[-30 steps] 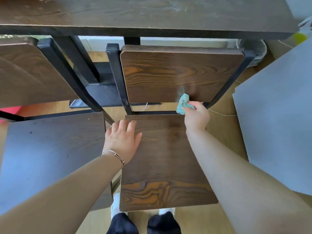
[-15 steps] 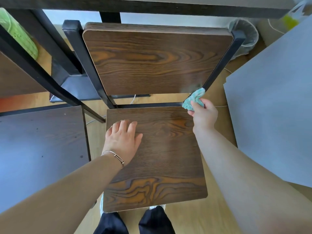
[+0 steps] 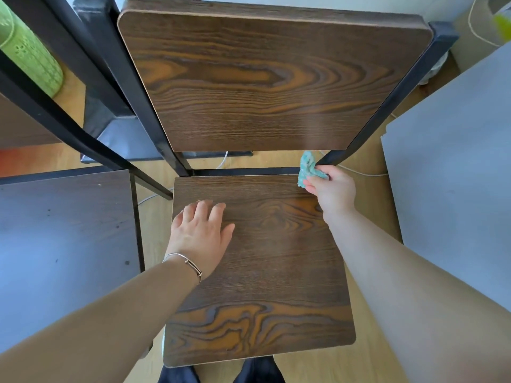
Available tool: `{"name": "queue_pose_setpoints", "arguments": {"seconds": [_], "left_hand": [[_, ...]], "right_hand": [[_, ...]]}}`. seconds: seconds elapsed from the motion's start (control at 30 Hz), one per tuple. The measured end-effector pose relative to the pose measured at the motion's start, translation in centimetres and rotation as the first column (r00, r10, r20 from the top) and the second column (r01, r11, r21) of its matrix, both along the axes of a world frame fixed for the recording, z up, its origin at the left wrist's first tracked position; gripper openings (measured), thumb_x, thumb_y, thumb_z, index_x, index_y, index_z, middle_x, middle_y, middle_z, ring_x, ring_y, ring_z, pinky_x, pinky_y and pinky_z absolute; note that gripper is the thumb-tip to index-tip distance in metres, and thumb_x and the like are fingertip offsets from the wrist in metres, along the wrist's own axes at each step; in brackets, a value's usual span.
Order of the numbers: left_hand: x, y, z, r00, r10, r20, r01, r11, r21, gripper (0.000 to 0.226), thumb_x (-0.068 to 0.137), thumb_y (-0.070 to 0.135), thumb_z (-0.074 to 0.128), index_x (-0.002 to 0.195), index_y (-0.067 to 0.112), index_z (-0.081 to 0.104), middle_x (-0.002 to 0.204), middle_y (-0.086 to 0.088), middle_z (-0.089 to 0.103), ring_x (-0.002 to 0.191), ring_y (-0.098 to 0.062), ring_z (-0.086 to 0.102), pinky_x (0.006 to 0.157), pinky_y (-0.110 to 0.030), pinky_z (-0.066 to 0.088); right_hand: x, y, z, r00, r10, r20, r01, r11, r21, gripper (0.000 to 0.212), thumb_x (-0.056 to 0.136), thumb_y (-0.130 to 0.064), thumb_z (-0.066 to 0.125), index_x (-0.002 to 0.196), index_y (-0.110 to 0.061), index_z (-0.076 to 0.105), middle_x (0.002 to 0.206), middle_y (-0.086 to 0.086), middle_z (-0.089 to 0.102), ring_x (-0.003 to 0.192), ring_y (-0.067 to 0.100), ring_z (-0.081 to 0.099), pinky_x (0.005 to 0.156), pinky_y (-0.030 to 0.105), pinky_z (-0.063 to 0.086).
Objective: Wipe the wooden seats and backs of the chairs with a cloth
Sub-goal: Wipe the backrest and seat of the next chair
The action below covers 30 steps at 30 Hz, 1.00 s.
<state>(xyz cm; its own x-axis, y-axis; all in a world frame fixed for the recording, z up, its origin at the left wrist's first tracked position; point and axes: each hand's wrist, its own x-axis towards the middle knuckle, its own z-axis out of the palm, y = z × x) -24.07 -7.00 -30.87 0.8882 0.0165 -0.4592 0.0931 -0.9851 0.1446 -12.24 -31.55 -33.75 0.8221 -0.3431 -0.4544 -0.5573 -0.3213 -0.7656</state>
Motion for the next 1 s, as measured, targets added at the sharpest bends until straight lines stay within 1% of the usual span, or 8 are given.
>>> {"name": "queue_pose_setpoints", "arguments": {"seconds": [0.1,0.2,0.27,0.43,0.67,0.77,0.9,1.0], "left_hand": [[1.1,-0.2,-0.8,1.000,0.012,0.015,-0.012,1.000,0.000,0.054,0.099,0.053,0.025,0.146,0.027,0.027,0.146,0.001,0.034,0.133,-0.026,0.031,0.111,-0.041,0.029],[2.4,-0.5,-1.6,1.000,0.012,0.026,-0.011,1.000,-0.003,0.054,0.099,0.053,0.025,0.146,0.027,0.027,0.146,0.000,0.033,0.133,-0.027,0.031,0.111,-0.042,0.029],[3.1,-0.9,-2.0,0.999,0.011,0.032,-0.011,1.000,-0.003,0.053,0.099,0.052,0.024,0.146,0.027,0.027,0.146,0.001,0.033,0.133,-0.027,0.031,0.110,-0.042,0.029],[4.2,-1.7,-2.2,1.000,0.006,0.029,-0.006,1.000,-0.007,0.053,0.100,0.052,0.024,0.147,0.027,0.025,0.148,0.000,0.031,0.136,-0.027,0.029,0.112,-0.043,0.028],[4.6,-2.6,-2.8,1.000,-0.005,0.029,0.005,1.000,-0.013,0.054,0.099,0.052,0.024,0.147,0.027,0.027,0.148,0.001,0.031,0.135,-0.026,0.029,0.111,-0.042,0.029],[4.5,-2.8,-3.2,1.000,-0.001,0.028,0.001,1.000,-0.024,0.053,0.099,0.052,0.025,0.146,0.027,0.028,0.147,0.002,0.032,0.134,-0.026,0.029,0.111,-0.042,0.028],[4.5,-3.1,-3.6,1.000,-0.002,0.023,0.002,1.000,-0.023,0.053,0.099,0.053,0.025,0.145,0.028,0.028,0.147,0.002,0.032,0.135,-0.025,0.028,0.111,-0.041,0.027],[4.4,-3.3,-3.7,1.000,-0.003,0.019,0.004,1.000,-0.021,0.053,0.099,0.053,0.024,0.146,0.027,0.028,0.148,0.001,0.032,0.136,-0.026,0.027,0.111,-0.042,0.027]], "right_hand": [[0.4,0.0,-0.9,0.993,0.115,0.038,-0.108,0.983,-0.147,0.029,0.088,-0.024,0.073,0.116,-0.026,0.069,0.105,-0.009,0.069,0.097,0.011,0.066,0.082,0.032,0.059],[0.4,-0.3,-1.2,0.960,0.271,0.065,-0.235,0.912,-0.335,0.027,0.092,-0.026,0.068,0.119,-0.024,0.068,0.111,-0.007,0.069,0.094,0.007,0.061,0.070,0.013,0.049],[0.1,-0.3,-1.2,0.923,0.371,0.099,-0.298,0.854,-0.426,0.027,0.092,-0.022,0.067,0.119,-0.021,0.068,0.114,-0.005,0.068,0.094,0.004,0.058,0.067,0.006,0.041],[0.5,0.7,-1.2,0.812,0.542,0.217,-0.357,0.755,-0.550,0.027,0.090,-0.015,0.069,0.117,-0.013,0.070,0.118,0.000,0.067,0.097,0.011,0.064,0.077,0.015,0.051],[2.9,2.1,-2.3,0.778,0.626,-0.043,-0.513,0.596,-0.618,0.024,0.096,-0.024,0.060,0.116,-0.015,0.070,0.110,0.002,0.064,0.095,0.021,0.061,0.073,0.030,0.053],[3.5,2.3,-2.6,0.778,0.619,-0.107,-0.540,0.571,-0.618,0.027,0.096,-0.031,0.060,0.116,-0.015,0.069,0.106,0.003,0.065,0.088,0.015,0.057,0.066,0.025,0.047],[4.3,2.3,-2.9,0.756,0.630,-0.177,-0.597,0.555,-0.579,0.040,0.097,-0.047,0.053,0.113,-0.014,0.071,0.097,0.003,0.062,0.086,0.018,0.055,0.057,0.023,0.036],[4.2,2.2,-3.0,0.757,0.630,-0.174,-0.594,0.553,-0.584,0.041,0.096,-0.048,0.053,0.112,-0.015,0.072,0.094,0.001,0.059,0.082,0.015,0.051,0.050,0.020,0.027]]}}
